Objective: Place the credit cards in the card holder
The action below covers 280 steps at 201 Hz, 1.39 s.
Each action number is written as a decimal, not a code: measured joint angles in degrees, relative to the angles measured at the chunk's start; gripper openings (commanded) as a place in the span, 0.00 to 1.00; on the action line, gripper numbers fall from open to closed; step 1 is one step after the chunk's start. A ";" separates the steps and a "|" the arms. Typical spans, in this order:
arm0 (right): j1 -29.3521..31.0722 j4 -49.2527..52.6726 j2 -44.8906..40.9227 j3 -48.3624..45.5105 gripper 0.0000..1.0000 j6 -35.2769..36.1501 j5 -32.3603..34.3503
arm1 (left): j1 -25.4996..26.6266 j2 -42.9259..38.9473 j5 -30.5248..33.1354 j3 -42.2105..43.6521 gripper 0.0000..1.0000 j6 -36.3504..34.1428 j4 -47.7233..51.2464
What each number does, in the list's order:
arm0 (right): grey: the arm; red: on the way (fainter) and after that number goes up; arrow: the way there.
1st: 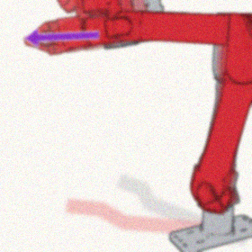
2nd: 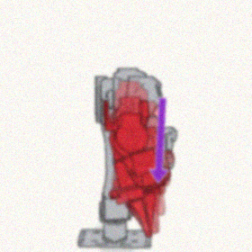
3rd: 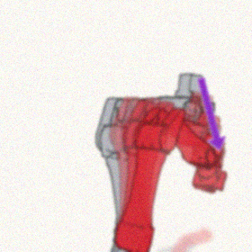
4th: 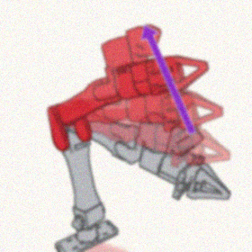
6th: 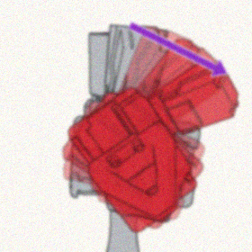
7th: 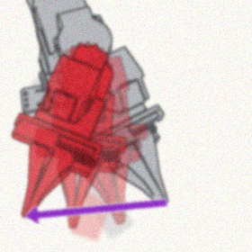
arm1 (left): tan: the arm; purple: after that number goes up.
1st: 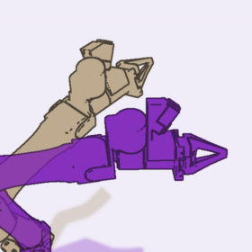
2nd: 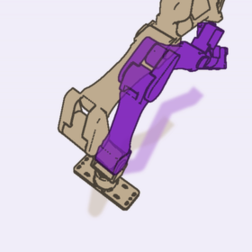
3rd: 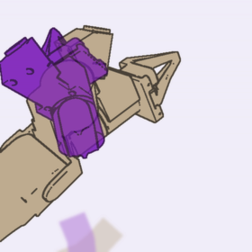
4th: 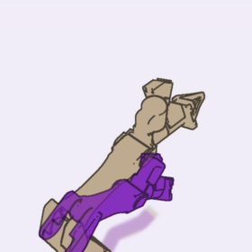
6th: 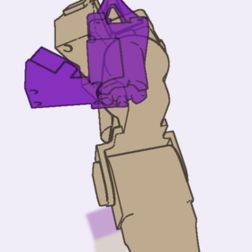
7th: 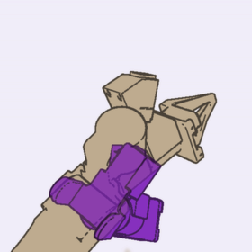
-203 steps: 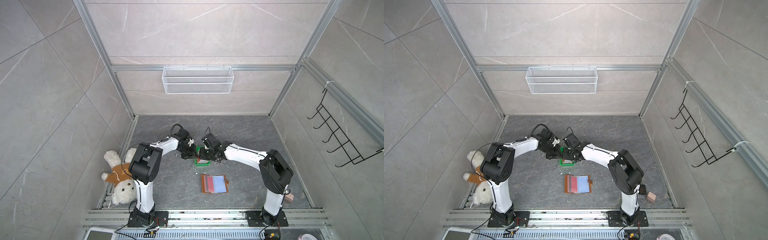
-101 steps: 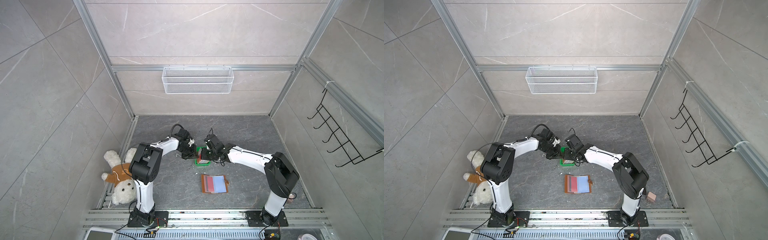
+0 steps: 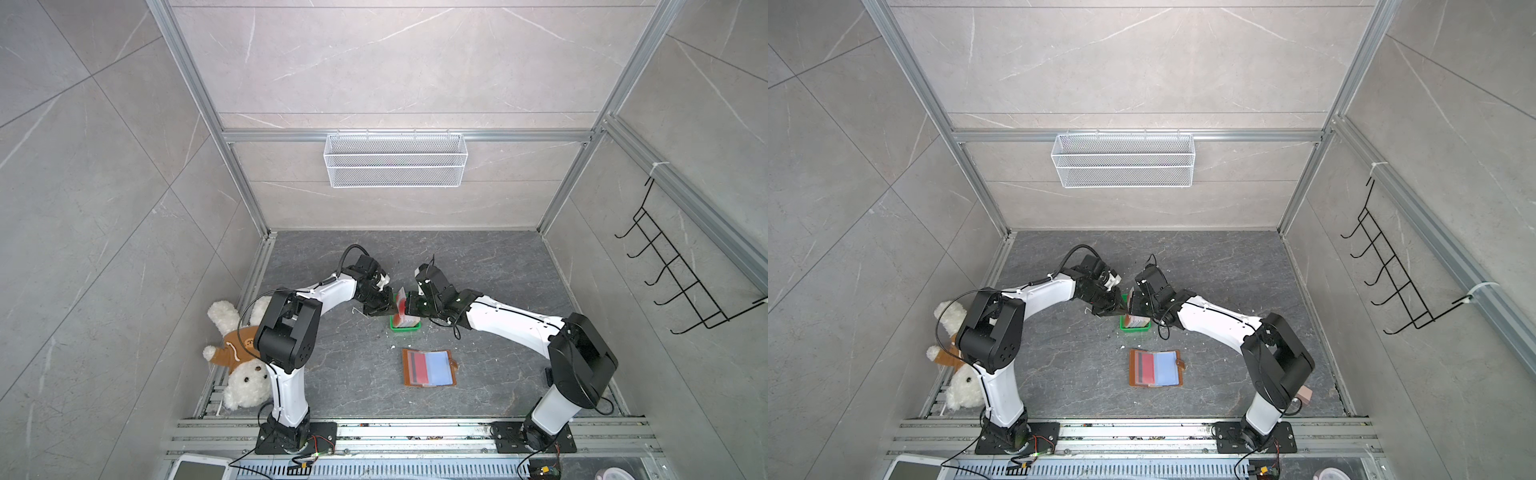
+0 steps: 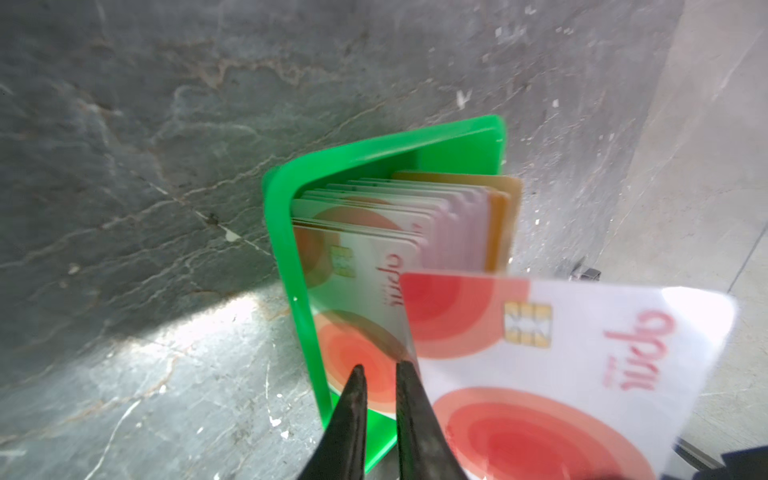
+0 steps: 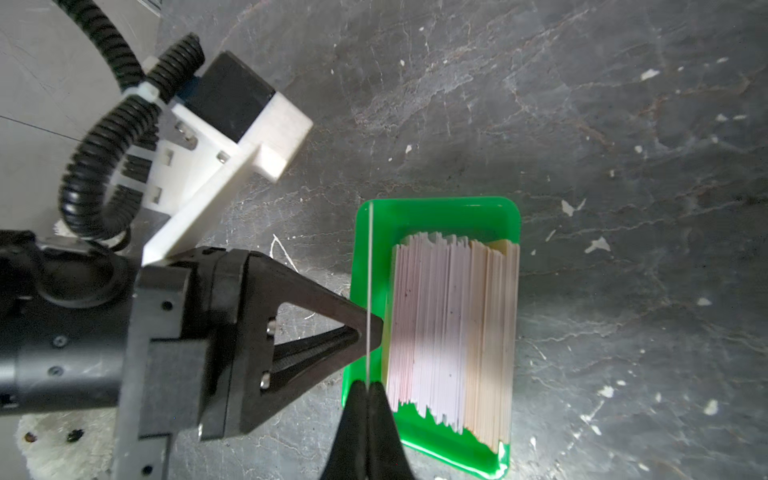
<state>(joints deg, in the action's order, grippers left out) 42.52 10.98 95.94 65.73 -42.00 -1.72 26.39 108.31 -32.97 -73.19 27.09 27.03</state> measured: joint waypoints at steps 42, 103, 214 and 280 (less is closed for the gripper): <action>0.00 -0.11 -5.57 -2.97 0.00 0.02 0.90 | 0.00 -6.21 -0.35 0.28 0.28 -1.25 -0.17; 0.00 -0.83 -17.29 -12.09 0.00 -0.26 0.94 | 0.59 -22.67 -2.75 10.12 0.30 2.58 -6.69; 0.00 -1.44 -41.68 -26.58 0.00 -4.72 3.08 | 6.56 -41.11 -0.26 36.37 0.30 19.93 -30.95; 0.00 -2.40 -52.74 -33.75 0.00 -9.44 3.26 | 8.55 -41.55 -0.59 42.86 0.33 30.14 -50.14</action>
<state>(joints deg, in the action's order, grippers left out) 42.52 8.58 43.20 31.99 -51.44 1.54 34.94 66.76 -33.56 -30.33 57.23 -23.11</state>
